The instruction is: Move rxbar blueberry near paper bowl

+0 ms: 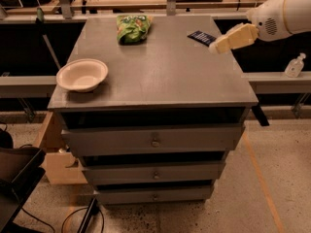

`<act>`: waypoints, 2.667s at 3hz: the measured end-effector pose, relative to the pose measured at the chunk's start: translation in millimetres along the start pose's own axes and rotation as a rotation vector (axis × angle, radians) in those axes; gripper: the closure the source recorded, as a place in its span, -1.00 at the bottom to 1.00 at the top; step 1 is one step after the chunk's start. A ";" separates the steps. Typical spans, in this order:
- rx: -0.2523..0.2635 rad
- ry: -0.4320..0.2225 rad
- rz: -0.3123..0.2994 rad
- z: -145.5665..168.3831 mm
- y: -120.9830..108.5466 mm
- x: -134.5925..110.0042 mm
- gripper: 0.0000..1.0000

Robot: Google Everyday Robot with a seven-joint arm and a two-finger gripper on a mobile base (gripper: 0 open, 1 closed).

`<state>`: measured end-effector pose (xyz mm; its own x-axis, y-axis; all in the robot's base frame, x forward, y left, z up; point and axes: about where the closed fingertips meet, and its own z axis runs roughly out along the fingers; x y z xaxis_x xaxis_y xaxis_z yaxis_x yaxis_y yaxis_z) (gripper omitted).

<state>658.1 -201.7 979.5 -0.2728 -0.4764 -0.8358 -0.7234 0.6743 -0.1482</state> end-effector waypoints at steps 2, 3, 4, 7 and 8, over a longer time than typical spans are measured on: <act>0.086 -0.053 0.002 18.3 -31.3 -21.9 -1.00; 0.078 -0.097 0.010 28.0 -23.1 -28.3 -1.00; 0.098 -0.184 0.039 52.5 -41.8 -36.2 -1.00; 0.148 -0.170 0.110 140.2 -151.0 14.5 -1.00; 0.102 -0.137 0.141 178.8 -159.7 40.1 -1.00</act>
Offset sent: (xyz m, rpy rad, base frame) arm 0.0352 -0.0006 0.0113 0.0173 -0.0641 -0.0574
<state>876.1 -227.7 875.1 -0.2726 -0.2972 -0.9151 -0.6146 0.7855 -0.0720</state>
